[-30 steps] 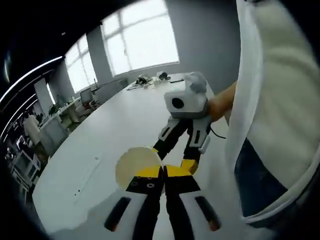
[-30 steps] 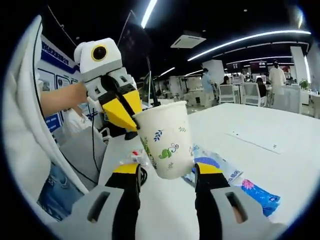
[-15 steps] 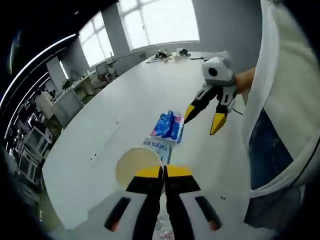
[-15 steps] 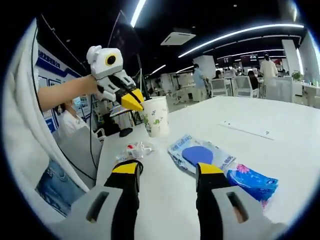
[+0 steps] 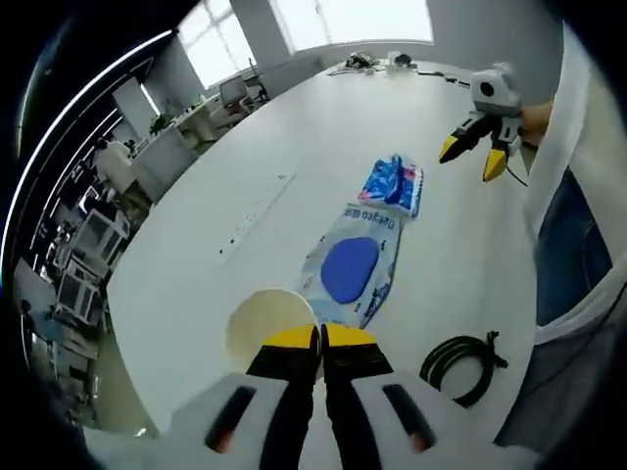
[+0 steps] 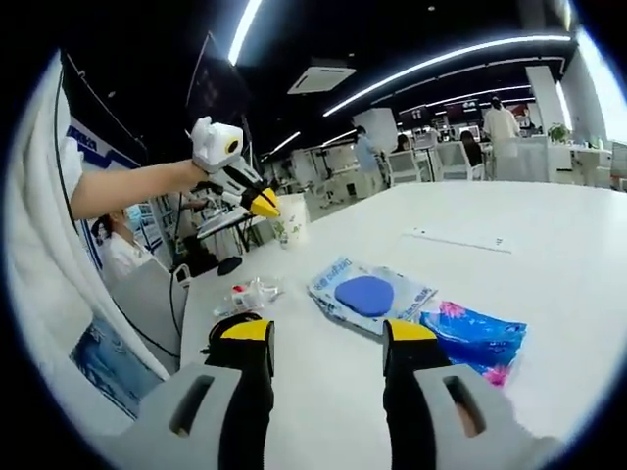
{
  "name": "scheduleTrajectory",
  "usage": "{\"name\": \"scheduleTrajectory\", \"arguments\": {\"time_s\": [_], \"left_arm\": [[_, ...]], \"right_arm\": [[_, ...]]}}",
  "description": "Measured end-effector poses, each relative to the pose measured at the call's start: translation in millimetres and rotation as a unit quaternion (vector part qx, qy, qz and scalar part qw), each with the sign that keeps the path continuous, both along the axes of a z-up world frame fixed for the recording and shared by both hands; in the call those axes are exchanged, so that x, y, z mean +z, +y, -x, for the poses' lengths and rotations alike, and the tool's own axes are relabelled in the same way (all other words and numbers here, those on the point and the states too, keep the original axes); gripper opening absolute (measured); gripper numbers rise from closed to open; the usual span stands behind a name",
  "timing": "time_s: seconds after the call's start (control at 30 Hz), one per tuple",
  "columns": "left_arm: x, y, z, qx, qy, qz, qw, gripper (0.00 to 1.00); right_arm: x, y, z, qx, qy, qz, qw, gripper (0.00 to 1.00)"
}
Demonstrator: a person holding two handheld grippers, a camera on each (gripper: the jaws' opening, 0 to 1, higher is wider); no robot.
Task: Arrange the tabletop items into an orderly group along one side of the table until the central work area is clear of visible clutter.
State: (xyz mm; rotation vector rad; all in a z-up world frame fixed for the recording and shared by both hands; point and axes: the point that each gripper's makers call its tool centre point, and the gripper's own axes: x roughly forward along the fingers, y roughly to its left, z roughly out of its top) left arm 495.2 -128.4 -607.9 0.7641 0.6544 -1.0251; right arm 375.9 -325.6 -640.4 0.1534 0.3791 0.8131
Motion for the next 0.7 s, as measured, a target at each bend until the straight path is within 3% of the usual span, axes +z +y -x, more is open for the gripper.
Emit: {"name": "scheduleTrajectory", "arguments": {"time_s": [0.43,0.7], "left_arm": [[-34.5,0,-39.7,0.024,-0.010,-0.012,0.9996,0.00],[-52.0,1,-40.2,0.049,0.010,-0.004,0.9988,0.00]], "right_arm": [[-7.9,-18,2,-0.036,0.015,-0.011,0.9992,0.42],[-11.0,-29,2,-0.059,0.026,-0.021,0.9977,0.42]]}}
